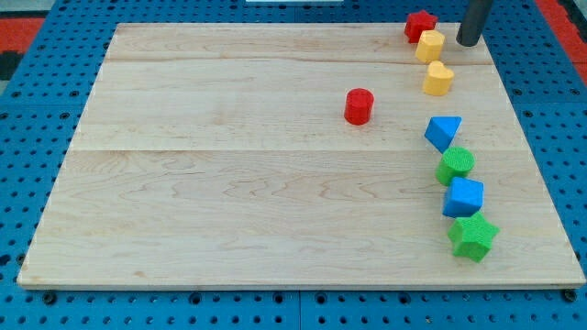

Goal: Place the yellow hexagon diagonally bottom left to the red circle

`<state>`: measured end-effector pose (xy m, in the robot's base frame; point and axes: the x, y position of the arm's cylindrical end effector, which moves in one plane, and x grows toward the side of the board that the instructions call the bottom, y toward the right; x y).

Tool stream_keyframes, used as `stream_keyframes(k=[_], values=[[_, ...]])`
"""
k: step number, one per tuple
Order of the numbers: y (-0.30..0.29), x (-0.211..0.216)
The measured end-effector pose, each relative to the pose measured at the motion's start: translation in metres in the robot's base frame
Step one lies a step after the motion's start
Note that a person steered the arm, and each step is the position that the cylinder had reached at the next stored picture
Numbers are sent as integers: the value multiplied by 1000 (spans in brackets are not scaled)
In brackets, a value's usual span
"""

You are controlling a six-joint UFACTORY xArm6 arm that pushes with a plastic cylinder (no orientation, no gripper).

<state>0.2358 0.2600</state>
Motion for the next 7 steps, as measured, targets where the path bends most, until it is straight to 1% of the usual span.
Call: stream_keyframes(k=[3, 4, 5, 6, 7], values=[[2, 0], [-14, 0], [-39, 1], [-90, 43], [-151, 59]])
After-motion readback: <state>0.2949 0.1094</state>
